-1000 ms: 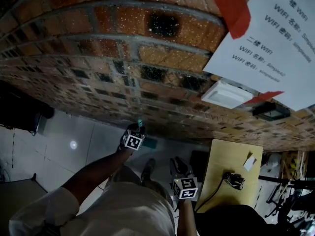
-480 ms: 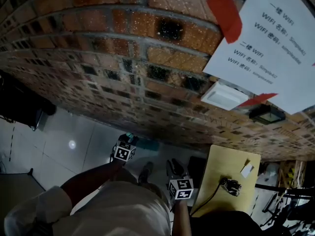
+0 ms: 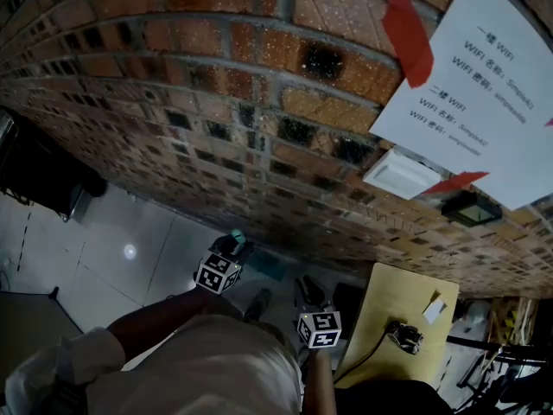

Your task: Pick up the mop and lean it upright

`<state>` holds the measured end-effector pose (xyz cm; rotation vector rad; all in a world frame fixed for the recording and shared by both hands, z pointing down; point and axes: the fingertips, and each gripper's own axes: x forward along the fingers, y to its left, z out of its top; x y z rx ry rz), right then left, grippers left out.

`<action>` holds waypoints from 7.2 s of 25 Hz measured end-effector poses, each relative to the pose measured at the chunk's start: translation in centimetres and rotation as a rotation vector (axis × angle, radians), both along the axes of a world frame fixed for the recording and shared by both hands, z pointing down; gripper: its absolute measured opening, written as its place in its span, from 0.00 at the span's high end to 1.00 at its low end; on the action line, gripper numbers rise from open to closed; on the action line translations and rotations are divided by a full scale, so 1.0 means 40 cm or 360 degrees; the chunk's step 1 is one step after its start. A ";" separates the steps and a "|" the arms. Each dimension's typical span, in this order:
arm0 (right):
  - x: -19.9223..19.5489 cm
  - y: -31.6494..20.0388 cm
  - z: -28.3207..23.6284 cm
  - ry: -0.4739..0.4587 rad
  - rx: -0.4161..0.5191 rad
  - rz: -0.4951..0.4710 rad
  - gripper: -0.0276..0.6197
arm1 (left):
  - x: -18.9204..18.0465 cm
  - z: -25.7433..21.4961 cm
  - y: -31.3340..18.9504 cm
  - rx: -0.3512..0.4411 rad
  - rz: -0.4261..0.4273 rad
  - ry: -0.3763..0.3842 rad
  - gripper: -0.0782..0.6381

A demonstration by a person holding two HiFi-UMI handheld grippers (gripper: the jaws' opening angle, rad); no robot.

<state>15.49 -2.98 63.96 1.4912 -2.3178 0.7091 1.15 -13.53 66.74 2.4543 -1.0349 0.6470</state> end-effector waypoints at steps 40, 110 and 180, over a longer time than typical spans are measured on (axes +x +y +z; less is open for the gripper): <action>-0.262 -0.127 -0.037 0.0222 0.0239 -0.0578 0.65 | 0.142 -0.641 0.083 0.0448 0.0290 0.0441 0.71; -0.028 0.024 -0.017 0.0214 0.0235 -0.0347 0.76 | -0.092 -0.221 0.050 0.0230 0.0341 0.0100 0.65; -0.024 0.073 0.121 0.0080 -0.0021 -0.0329 0.67 | 0.201 -0.208 0.085 0.0290 0.0528 0.0049 0.73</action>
